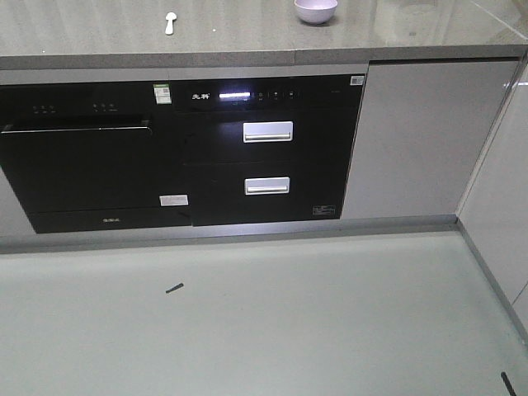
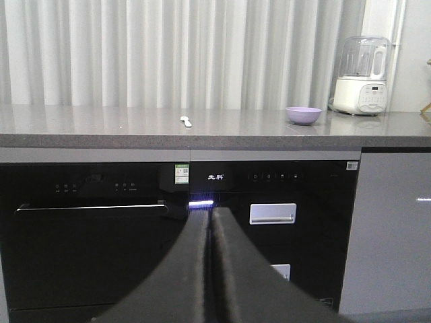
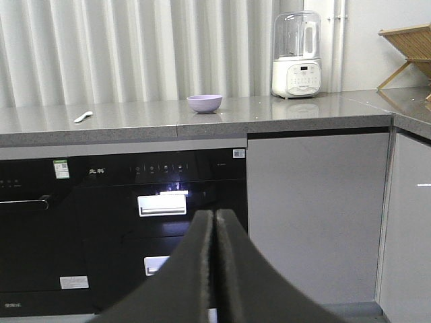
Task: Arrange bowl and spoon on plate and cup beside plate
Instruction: 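Drive the base toward the counter holding the spoon and bowl, then approach the counter and position both grippers above spoon and bowl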
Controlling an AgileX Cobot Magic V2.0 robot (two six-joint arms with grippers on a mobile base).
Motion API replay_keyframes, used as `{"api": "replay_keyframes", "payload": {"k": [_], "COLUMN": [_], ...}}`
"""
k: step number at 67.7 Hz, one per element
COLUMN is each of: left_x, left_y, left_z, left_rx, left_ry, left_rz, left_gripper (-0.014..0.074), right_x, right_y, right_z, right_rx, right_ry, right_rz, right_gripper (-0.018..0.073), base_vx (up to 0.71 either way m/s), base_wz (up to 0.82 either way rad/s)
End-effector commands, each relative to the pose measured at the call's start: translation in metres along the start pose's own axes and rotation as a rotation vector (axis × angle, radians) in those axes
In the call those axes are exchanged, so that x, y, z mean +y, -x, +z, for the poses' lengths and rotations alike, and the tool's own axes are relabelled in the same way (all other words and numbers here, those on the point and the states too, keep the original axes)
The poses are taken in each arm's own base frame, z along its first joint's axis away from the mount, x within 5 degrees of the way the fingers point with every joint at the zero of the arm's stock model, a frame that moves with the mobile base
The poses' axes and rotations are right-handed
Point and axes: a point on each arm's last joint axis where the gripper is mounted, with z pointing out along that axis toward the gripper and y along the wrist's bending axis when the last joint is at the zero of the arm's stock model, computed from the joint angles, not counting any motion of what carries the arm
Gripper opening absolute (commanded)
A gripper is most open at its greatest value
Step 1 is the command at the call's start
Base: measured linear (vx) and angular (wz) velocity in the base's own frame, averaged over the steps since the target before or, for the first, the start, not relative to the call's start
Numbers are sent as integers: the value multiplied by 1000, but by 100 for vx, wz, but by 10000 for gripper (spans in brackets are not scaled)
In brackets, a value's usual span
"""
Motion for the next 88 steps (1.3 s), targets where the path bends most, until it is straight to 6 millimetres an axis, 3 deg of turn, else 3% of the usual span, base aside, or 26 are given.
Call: {"api": "replay_keyframes", "payload": {"k": [1,88], "left_x": [-1,-1], "left_y": [13,13], "left_z": [-2,-2], "left_rx": [-99,-99], "left_ry": [-13,-13], "left_rz": [-11,-11], "left_gripper": [-6,-6], "right_x": [0,0], "right_y": [5,5], "right_z": [-1,-1], "right_rx": [-80,-80], "right_ry": [-3,-3], "right_rz": [-8,-8], "right_gripper": [-11,-11], "base_vx": [22,19], "base_wz": [-2,-1]}}
